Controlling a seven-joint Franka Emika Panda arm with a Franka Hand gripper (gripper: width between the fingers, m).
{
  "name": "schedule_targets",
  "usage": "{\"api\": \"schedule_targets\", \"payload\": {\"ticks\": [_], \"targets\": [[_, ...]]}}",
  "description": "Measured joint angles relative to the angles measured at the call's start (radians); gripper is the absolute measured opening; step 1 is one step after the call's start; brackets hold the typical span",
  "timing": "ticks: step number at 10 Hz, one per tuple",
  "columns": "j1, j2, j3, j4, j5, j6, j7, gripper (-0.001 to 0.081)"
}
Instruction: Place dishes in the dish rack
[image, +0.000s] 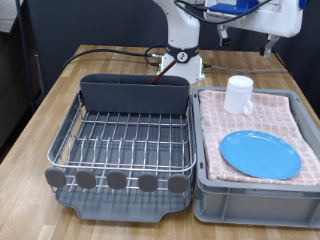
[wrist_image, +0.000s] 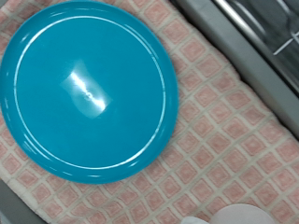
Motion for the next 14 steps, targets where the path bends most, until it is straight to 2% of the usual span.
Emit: {"api": "schedule_targets", "payload": {"ticks": [2, 5, 8, 11, 14], "targets": [[0.002, 0.054, 0.001, -0.008, 0.032, 0.11, -0.026, 0.0802], [0.004, 0.133, 0.001, -0.063, 0.087, 0.335, -0.082, 0.0802], [0.004, 0.191, -0.001, -0.107, 0.156, 0.466, -0.169, 0.0802], [0.001, 0.224, -0.004, -0.15, 0.313, 0.547, -0.329, 0.0802], [-0.002, 0.258, 0.006, -0.178, 0.54, 0.628, -0.568, 0.0802]]}}
